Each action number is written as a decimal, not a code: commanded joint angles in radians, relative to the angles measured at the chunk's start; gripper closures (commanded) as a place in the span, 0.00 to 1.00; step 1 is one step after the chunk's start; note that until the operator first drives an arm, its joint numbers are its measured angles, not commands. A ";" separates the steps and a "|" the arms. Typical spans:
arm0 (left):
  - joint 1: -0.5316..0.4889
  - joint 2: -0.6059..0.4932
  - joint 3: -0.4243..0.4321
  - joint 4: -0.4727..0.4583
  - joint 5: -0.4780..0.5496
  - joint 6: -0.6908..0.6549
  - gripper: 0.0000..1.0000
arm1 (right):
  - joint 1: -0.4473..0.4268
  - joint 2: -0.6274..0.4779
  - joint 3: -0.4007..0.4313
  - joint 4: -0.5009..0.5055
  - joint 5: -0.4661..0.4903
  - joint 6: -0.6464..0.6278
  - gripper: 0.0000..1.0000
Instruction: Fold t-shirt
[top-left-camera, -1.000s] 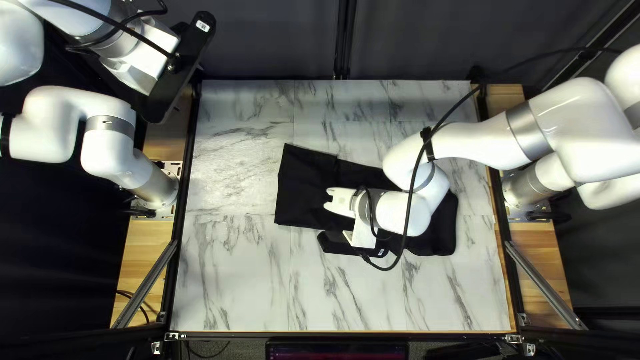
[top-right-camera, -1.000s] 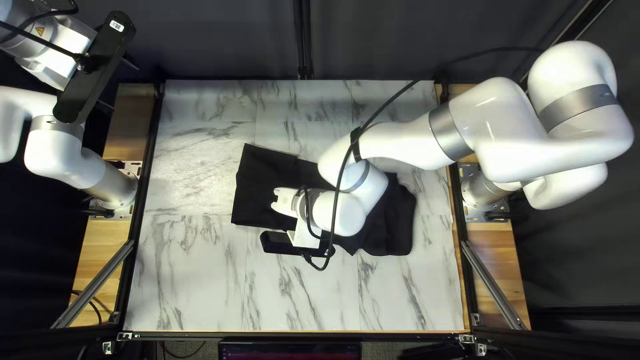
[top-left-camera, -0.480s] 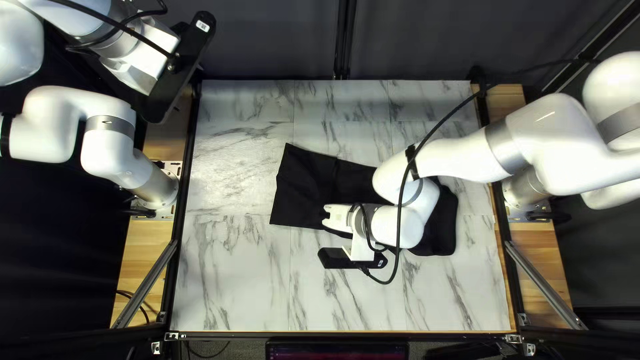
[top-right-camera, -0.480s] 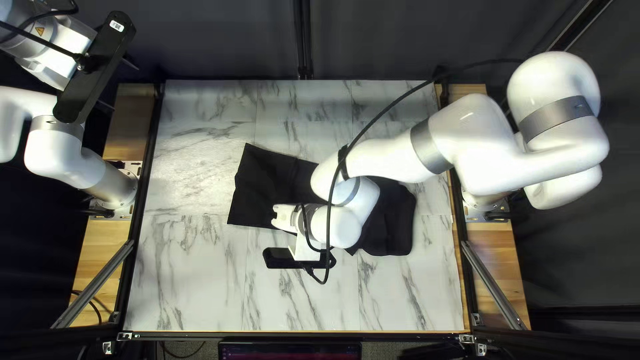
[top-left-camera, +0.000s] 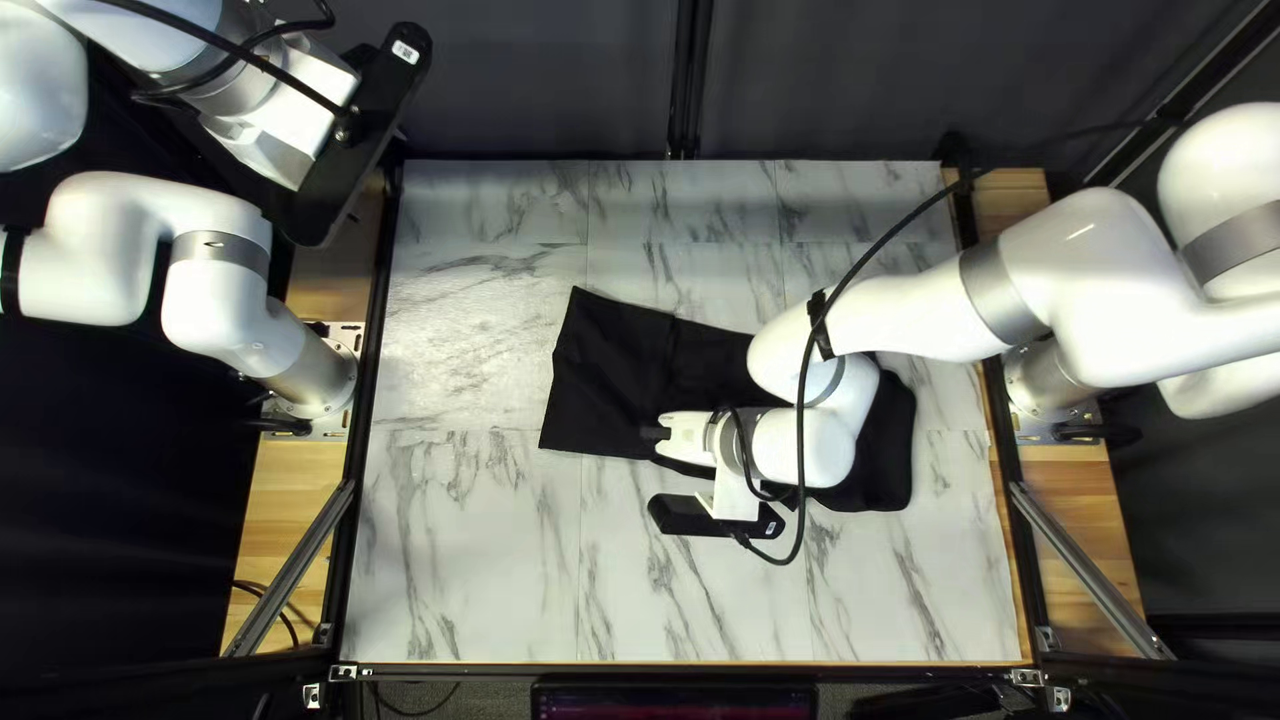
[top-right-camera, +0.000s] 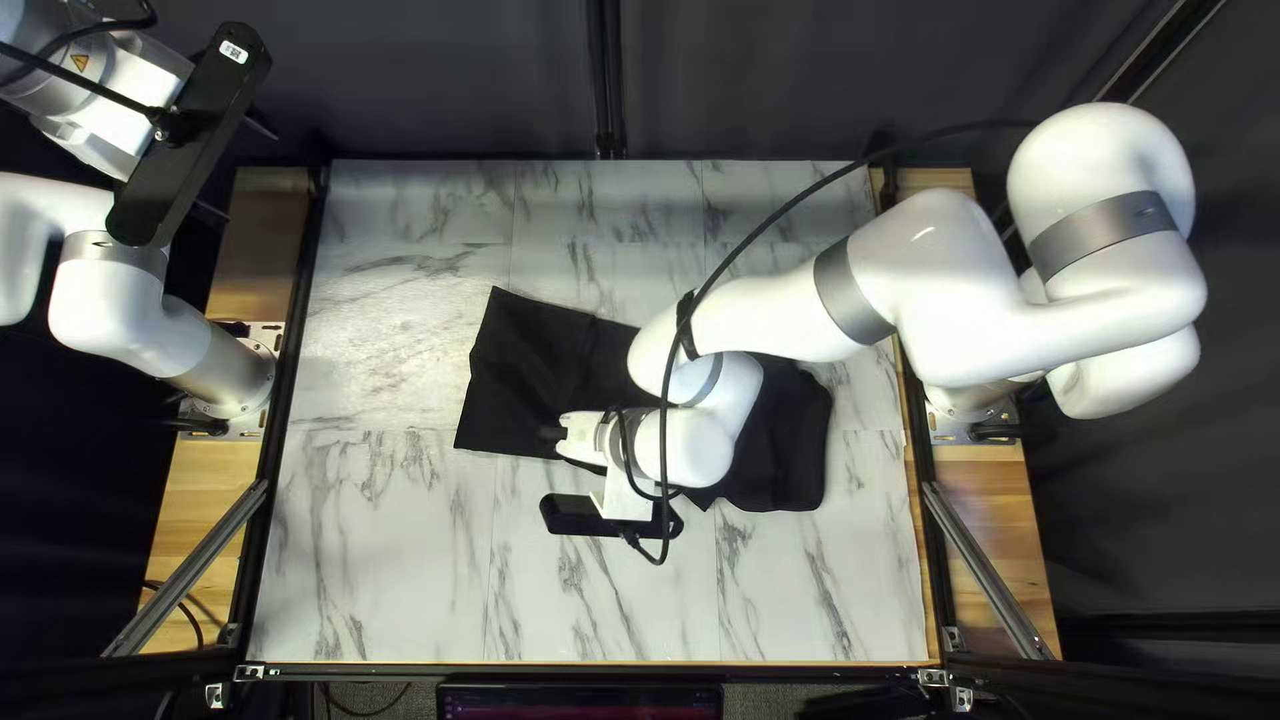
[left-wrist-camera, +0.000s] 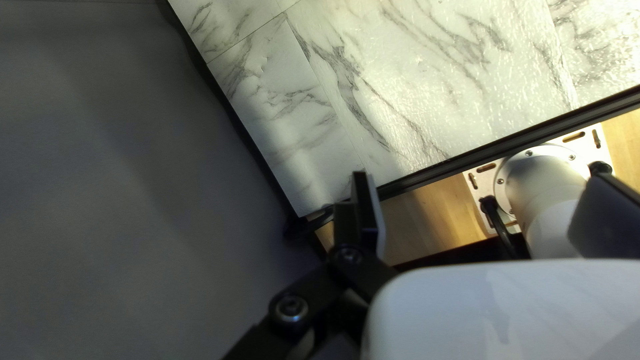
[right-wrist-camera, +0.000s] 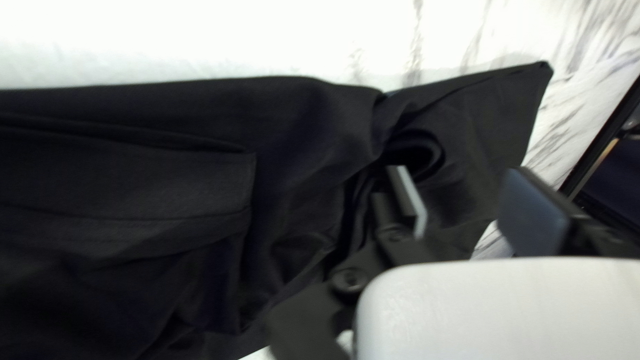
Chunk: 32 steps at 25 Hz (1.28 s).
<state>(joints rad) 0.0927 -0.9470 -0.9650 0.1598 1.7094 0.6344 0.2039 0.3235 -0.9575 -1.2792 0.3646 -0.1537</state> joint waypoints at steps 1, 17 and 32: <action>0.000 0.000 0.000 0.000 0.000 0.000 0.00 | -0.019 0.007 -0.003 -0.038 -0.007 0.031 0.00; 0.000 0.000 0.000 0.000 0.000 0.000 0.00 | 0.041 0.080 -0.122 -0.031 0.036 0.137 0.00; 0.000 0.000 0.000 0.000 0.000 0.000 0.00 | 0.024 0.160 -0.214 -0.125 0.009 0.288 0.00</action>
<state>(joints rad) 0.0927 -0.9470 -0.9650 0.1598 1.7094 0.6344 0.2285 0.4704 -1.1586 -1.4008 0.3800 0.1327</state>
